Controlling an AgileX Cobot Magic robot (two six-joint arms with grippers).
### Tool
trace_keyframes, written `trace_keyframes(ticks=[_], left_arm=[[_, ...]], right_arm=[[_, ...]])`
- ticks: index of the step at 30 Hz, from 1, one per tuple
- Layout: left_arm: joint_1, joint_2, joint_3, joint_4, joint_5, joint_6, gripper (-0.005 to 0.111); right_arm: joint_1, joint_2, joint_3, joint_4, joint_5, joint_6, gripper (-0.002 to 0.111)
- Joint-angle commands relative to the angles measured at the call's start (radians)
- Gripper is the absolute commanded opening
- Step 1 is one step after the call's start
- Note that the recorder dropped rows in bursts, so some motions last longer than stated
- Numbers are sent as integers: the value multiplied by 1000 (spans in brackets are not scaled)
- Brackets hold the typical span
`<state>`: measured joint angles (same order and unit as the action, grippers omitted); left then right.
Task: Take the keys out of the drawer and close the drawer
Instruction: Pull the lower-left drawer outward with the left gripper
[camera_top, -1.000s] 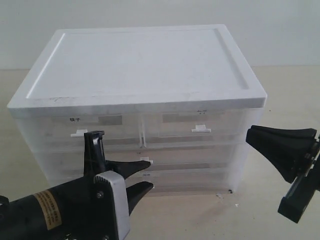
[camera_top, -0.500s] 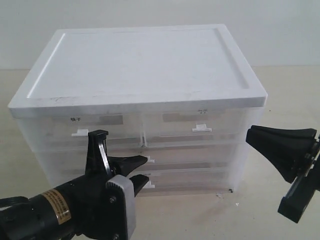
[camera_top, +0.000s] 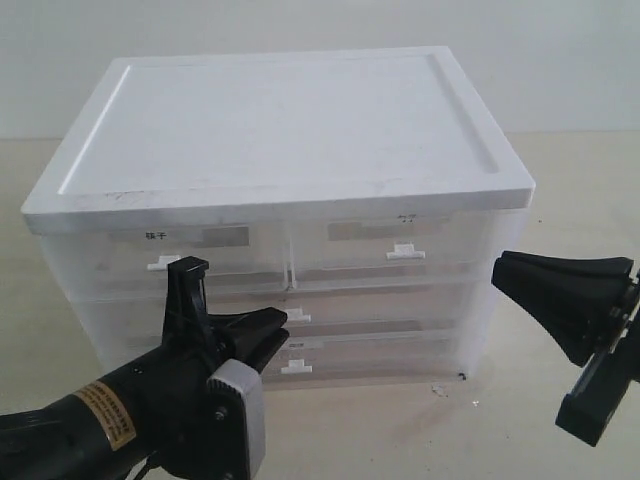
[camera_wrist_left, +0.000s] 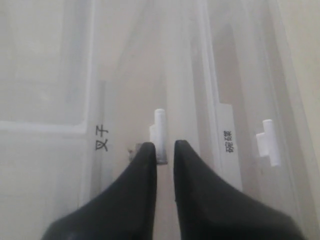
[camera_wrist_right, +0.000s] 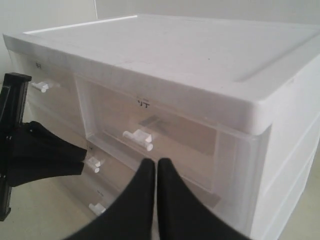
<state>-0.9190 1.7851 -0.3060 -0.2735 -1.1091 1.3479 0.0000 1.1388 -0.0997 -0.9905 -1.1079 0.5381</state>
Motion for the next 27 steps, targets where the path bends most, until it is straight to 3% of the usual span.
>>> trace_keyframes(ticks=[1, 3, 6, 10, 16, 19, 22, 24, 27], left_arm=[[-1, 1, 5, -96, 36, 22, 4], [-3, 1, 5, -47, 63, 22, 5], [-65, 1, 5, -85, 65, 22, 5], [-250, 1, 5, -355, 70, 142, 5], [-445, 1, 5, -550, 101, 178, 5], [-501, 1, 5, -600, 63, 192, 5], [-544, 1, 5, -606, -100, 112, 5], [-556, -4, 3, -625, -112, 2, 5], [-557, -62, -21, -637, -112, -50, 15]], right_arm=[[-2, 0, -7, -3, -2, 1, 0], [-2, 0, -7, -3, -2, 1, 0], [-2, 0, -7, -3, -1, 1, 0], [-2, 0, -7, -3, 4, 1, 0], [-2, 0, -7, -3, 17, 9, 0], [-2, 0, -7, -3, 19, 9, 0], [-2, 0, -7, -3, 19, 9, 0], [-2, 0, -7, -3, 19, 9, 0], [-2, 0, -7, -3, 19, 9, 0]])
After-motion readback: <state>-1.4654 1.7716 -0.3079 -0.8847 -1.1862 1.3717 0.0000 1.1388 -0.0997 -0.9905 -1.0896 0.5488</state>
